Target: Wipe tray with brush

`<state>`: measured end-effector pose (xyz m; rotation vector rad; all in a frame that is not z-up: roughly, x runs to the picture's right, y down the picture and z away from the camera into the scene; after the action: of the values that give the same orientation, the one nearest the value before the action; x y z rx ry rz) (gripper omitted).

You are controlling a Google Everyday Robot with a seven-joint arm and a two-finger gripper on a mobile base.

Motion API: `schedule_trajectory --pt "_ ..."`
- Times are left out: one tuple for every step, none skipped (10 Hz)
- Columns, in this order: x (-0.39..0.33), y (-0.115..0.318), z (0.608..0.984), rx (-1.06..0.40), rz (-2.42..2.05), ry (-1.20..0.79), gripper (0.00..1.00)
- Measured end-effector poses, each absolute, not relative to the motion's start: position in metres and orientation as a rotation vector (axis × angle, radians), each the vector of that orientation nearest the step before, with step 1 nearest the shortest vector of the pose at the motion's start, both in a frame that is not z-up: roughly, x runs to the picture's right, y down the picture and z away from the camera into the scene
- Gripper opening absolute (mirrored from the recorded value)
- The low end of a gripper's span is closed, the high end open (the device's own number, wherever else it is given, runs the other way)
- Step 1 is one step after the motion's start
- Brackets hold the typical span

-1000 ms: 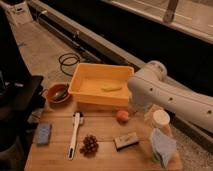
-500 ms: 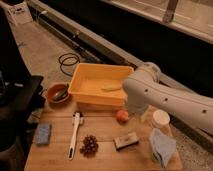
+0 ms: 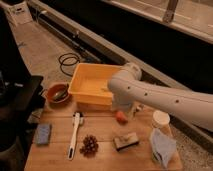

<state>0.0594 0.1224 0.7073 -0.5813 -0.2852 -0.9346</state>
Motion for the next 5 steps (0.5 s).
schedule_trajectory --pt "0.039 0.124 0.716 -0.580 -0.955 -0.316 0.65" --pt "0.024 0.125 0.721 -0.571 -0.969 -0.344 0.65" --pt "0.000 0.126 0.728 -0.552 -0.995 -0.387 0.65" --pt "-0.024 0.128 0.732 -0.526 -1.020 -0.433 0.65" --pt "-0.039 0.130 0.734 -0.504 -1.035 -0.467 0.65"
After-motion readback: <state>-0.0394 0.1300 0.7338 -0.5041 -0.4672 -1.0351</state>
